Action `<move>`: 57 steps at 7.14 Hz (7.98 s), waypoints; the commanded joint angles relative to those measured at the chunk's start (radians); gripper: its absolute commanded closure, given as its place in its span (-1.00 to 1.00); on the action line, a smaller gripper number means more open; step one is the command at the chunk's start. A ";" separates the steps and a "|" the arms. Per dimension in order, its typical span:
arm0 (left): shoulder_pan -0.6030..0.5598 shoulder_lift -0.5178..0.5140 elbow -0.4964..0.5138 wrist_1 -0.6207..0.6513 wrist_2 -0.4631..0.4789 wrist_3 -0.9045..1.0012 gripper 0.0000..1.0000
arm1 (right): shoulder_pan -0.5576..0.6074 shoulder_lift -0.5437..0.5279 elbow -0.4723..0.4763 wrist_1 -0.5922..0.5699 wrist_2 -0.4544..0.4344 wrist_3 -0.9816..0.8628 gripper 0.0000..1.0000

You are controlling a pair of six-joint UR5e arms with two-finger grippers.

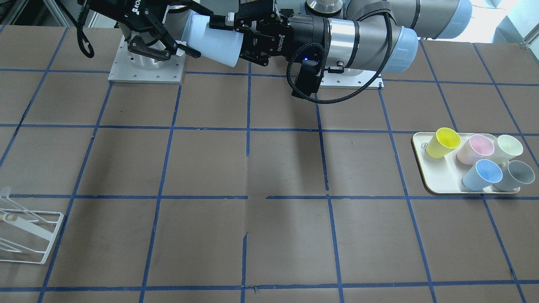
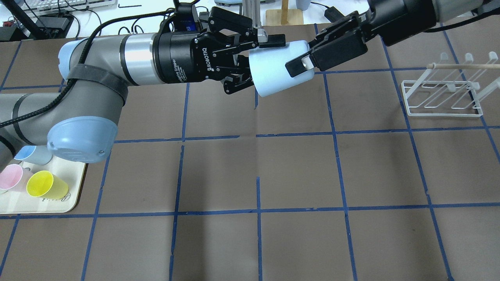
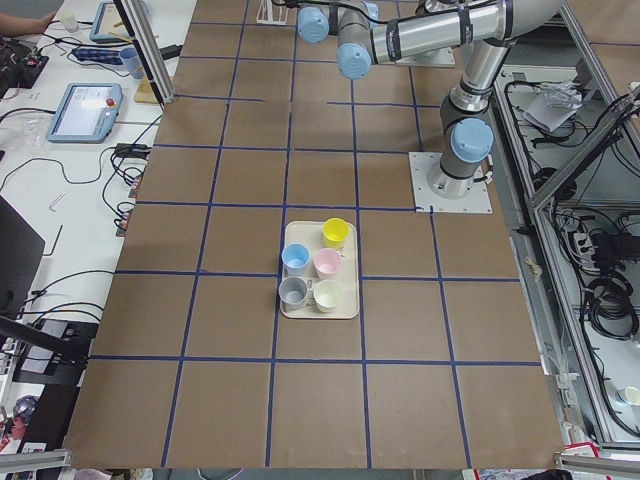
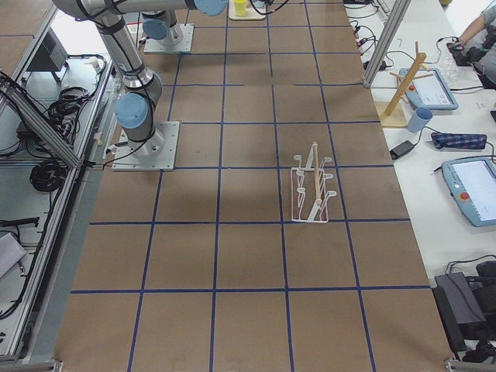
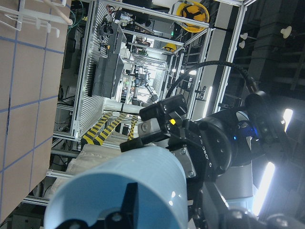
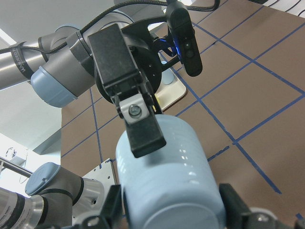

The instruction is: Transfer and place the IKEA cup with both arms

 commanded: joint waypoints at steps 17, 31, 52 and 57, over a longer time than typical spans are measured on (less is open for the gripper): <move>0.137 -0.036 0.104 0.271 0.686 -0.375 1.00 | 0.082 0.233 -0.148 -0.318 -0.893 1.157 -1.00; 0.526 -0.167 0.114 -0.043 1.737 0.951 1.00 | 0.167 0.189 -0.100 -0.457 -0.999 1.347 -1.00; 0.294 -0.106 0.384 -0.370 1.703 0.647 -1.00 | 0.161 0.186 -0.100 -0.451 -0.998 1.345 -1.00; 0.065 0.035 0.319 -0.412 1.656 0.439 -1.00 | 0.163 0.186 -0.099 -0.451 -0.996 1.345 -1.00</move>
